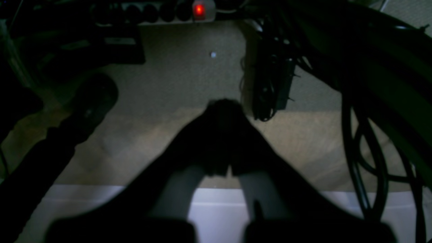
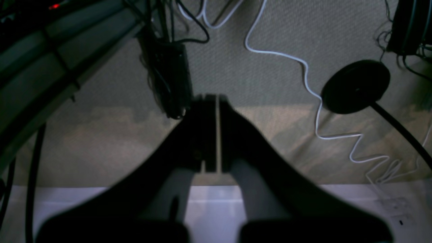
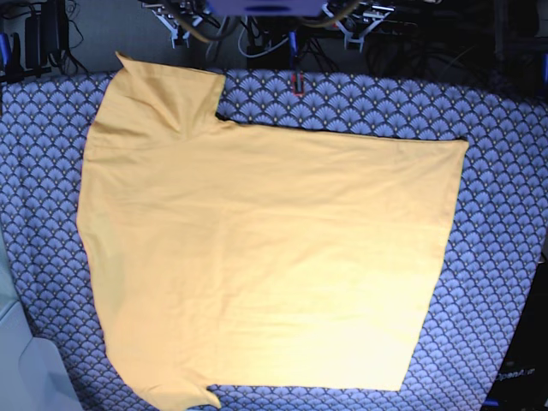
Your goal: Fold the T-shirt properly
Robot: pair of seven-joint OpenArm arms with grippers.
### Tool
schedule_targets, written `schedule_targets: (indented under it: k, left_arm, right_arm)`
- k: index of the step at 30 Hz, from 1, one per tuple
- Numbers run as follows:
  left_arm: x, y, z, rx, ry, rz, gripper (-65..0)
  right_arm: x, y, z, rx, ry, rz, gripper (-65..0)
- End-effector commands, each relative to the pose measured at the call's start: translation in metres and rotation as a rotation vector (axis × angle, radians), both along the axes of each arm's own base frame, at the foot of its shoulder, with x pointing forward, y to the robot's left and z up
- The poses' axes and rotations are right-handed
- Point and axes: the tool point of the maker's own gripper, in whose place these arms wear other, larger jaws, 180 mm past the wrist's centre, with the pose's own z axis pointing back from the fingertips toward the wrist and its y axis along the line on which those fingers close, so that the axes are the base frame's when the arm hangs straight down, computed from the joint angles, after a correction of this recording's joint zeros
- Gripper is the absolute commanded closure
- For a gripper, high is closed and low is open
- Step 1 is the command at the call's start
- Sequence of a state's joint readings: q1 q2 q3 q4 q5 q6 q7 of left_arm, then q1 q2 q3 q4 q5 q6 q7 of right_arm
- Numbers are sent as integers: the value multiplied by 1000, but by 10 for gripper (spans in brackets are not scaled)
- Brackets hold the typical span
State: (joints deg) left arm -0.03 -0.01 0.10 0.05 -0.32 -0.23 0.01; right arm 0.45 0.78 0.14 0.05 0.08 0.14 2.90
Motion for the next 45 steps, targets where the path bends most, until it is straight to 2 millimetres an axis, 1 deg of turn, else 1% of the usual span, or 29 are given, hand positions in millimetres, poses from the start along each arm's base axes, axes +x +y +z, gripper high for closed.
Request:
schedule_targets:
  k: [1, 3, 6, 8, 10, 13, 14, 15, 16, 18, 20, 21, 22, 24, 25, 28, 29, 30, 32, 34, 35, 38, 39, 41, 42, 43, 44, 45]
  left_arm:
    - [1, 1, 0, 2, -4, 2, 0]
    - [0, 0, 0, 0, -3, 2, 0]
    - [-3, -1, 0, -7, -2, 2, 0]
    - [-7, -1, 0, -9, -31, 2, 0]
    - [-15, 0, 1, -8, -58, 3, 0]
    - [-33, 2, 3, -5, -79, 3, 0]
    - [-41, 3, 4, -4, -81, 2, 0]
    - [-49, 3, 5, -5, -81, 3, 0]
    - [-55, 5, 6, -2, -85, 2, 0]
    - [-66, 18, 8, 16, -104, -2, 0]
    - [-78, 22, 12, 21, -127, -3, 0]
    - [-85, 22, 14, 20, -135, -4, 0]
    - [-92, 25, 17, 24, -146, -6, 0]
    - [-104, 38, 23, 41, -183, -13, 0]
    - [-109, 39, 28, 42, -210, -16, 0]
    - [-123, 42, 43, 41, -305, -23, 0]
    - [-128, 41, 49, 39, -336, -24, 0]
    - [-133, 42, 55, 40, -365, -18, 0]
    - [-144, 43, 67, 43, -413, 3, 0]
    - [-151, 40, 82, 12, -483, 60, 0]
    - [-156, 41, 91, 1, -519, 102, 0]
    - [-161, 53, 118, 25, -647, 240, 0]
    - [-164, 58, 126, 45, -683, 286, 0]
    - [-170, 68, 140, 84, -737, 361, 0]
    - [-178, 71, 143, 94, -732, 394, 0]
    - [-184, 73, 145, 98, -726, 421, 0]
    - [-189, 75, 148, 99, -723, 450, 0]
    - [-194, 70, 149, 92, -720, 496, 0]
  right_arm:
    - [-1, 1, 0, 7, 2, -4, 0]
    - [0, 1, 0, 6, -4, -4, 0]
    - [-11, 3, 0, 9, 7, -4, 0]
    - [-10, 3, 0, 8, -28, -3, 0]
    - [-16, 2, 1, 5, -50, 2, 0]
    - [-25, 0, 2, 0, -67, 6, 0]
    - [-31, -4, 3, -5, -67, 6, 0]
    - [-36, -11, 4, -16, -70, 8, 0]
    - [-42, -13, 5, -20, -74, 9, 0]
    - [-54, -16, 8, -27, -105, 12, 0]
    - [-68, -29, 13, -48, -144, 21, 0]
    - [-74, -33, 16, -56, -166, 24, 0]
    - [-80, -33, 20, -57, -189, 27, 0]
    - [-92, -39, 29, -68, -247, 38, 0]
    - [-98, -47, 34, -80, -277, 46, 0]
    - [-110, -54, 52, -94, -382, 63, 0]
    - [-115, -64, 61, -109, -418, 78, 0]
    - [-120, -69, 70, -116, -453, 89, 0]
    - [-128, -71, 85, -120, -521, 101, 0]
    - [-136, -81, 104, -135, -593, 121, 0]
    - [-138, -82, 113, -137, -630, 130, 0]
    - [-146, -80, 138, -134, -723, 148, 0]
    - [-153, -80, 143, -135, -729, 149, 0]
    - [-157, -82, 146, -139, -723, 149, 0]
    - [-156, -83, 148, -142, -736, 149, 0]
    - [-159, -82, 150, -140, -736, 151, 0]
    - [-160, -82, 153, -138, -743, 154, 0]
    - [-157, -82, 157, -137, -766, 158, 0]
